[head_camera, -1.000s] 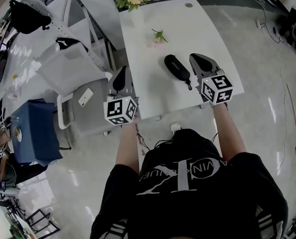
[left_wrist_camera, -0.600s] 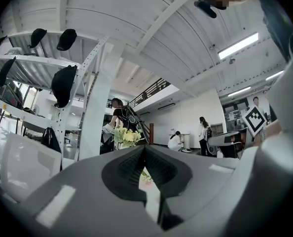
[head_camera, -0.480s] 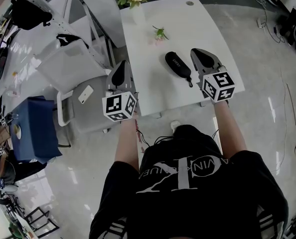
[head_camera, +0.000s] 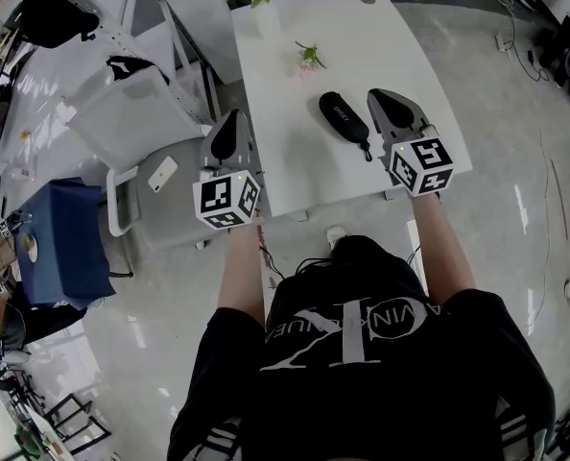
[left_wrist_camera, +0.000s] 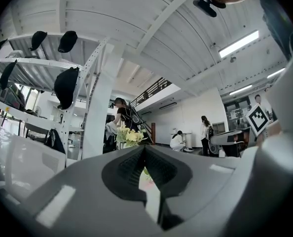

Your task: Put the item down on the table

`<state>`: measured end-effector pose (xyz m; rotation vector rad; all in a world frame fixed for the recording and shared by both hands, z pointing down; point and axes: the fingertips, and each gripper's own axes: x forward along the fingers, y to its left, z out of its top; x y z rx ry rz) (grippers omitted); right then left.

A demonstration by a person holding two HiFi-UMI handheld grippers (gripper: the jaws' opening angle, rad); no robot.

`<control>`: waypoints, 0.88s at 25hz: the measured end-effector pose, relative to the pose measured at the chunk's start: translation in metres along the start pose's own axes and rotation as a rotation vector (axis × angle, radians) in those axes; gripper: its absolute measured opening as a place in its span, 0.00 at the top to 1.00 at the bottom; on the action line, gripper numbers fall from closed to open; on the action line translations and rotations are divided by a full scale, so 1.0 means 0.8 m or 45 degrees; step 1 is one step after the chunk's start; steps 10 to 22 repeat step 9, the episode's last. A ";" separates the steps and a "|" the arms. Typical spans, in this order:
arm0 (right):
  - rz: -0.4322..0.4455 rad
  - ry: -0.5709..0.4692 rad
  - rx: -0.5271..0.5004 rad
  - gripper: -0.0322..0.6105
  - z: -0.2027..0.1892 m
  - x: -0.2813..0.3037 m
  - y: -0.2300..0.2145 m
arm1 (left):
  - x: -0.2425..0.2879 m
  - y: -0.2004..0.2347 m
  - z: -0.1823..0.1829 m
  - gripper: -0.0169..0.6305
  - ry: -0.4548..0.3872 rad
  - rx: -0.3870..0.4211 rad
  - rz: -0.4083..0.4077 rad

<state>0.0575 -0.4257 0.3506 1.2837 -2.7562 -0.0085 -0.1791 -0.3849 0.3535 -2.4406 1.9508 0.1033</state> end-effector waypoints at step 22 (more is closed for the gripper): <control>-0.022 -0.024 -0.024 0.92 -0.002 0.000 0.004 | -0.003 0.002 0.006 0.95 -0.034 0.029 -0.005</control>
